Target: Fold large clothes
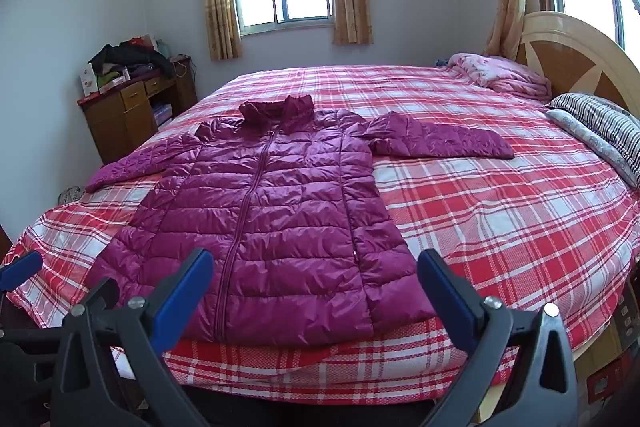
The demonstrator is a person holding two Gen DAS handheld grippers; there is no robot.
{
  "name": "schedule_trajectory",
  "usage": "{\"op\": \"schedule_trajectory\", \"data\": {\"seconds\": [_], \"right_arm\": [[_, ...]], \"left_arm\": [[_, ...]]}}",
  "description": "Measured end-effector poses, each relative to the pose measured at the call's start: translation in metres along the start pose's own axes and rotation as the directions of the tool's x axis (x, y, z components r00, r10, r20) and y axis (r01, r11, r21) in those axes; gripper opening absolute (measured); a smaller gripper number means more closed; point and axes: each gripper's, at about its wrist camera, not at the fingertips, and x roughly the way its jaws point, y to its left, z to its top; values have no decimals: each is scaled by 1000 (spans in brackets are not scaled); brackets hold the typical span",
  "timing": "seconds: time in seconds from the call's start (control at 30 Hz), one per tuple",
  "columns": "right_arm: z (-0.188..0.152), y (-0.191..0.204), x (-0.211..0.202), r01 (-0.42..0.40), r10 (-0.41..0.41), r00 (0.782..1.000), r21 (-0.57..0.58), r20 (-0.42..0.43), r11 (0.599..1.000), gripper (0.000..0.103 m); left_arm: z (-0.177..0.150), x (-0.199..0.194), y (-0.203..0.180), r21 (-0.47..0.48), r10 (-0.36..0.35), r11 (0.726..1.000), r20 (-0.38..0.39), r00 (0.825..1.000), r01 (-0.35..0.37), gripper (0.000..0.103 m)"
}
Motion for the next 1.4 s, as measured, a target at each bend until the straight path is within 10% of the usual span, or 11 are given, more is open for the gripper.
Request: {"op": "schedule_trajectory", "data": {"seconds": [1.4], "right_arm": [[3, 1, -8, 10, -9, 999, -9, 44, 1000, 103]], "left_arm": [[-2, -3, 11, -68, -79, 994, 13, 997, 80, 102]]}}
